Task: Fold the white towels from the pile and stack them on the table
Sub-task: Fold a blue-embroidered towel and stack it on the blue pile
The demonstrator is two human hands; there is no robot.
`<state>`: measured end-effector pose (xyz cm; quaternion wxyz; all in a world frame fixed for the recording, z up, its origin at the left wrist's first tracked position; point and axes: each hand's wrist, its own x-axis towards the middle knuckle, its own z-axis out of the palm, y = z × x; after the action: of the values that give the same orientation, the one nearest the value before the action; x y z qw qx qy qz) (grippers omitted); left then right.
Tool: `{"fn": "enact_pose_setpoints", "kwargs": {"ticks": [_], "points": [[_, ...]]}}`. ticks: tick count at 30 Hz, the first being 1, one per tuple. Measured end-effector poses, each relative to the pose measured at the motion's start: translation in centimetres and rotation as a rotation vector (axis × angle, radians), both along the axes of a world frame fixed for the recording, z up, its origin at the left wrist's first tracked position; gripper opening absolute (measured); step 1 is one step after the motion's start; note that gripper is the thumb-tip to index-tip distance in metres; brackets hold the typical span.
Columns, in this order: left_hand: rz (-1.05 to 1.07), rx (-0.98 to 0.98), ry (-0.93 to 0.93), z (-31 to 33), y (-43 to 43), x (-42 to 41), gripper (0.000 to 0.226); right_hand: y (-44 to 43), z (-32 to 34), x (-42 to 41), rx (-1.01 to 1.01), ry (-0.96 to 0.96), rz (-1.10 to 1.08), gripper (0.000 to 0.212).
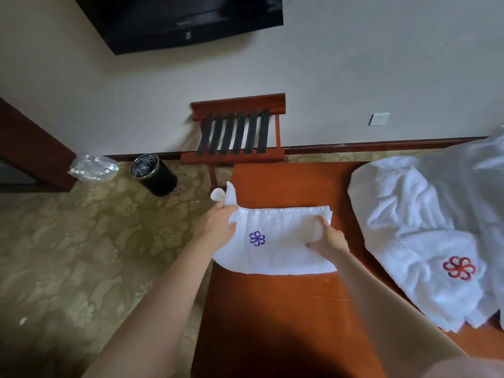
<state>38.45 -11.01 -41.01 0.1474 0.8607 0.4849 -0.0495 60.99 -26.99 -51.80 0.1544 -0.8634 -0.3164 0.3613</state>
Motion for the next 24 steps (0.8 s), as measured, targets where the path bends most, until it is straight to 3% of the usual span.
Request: {"fn": "enact_pose_setpoints", "kwargs": {"ticks": [9,21,24], "points": [[0.023,0.023,-0.009,1.2,-1.2,1.2,0.044,-0.6,2.3,0.9,0.186,0.019,-0.001,0.068],[-0.046,0.04,-0.257,2.9,-3.6,1.6,0.042,-4.2,9.1,-1.8,0.29,-0.39,0.071,0.06],[-0.085,0.087,-0.333,3.6,-4.2,1.3,0.043,-5.9,11.5,-2.8,0.298,-0.471,0.007,0.058]]}}
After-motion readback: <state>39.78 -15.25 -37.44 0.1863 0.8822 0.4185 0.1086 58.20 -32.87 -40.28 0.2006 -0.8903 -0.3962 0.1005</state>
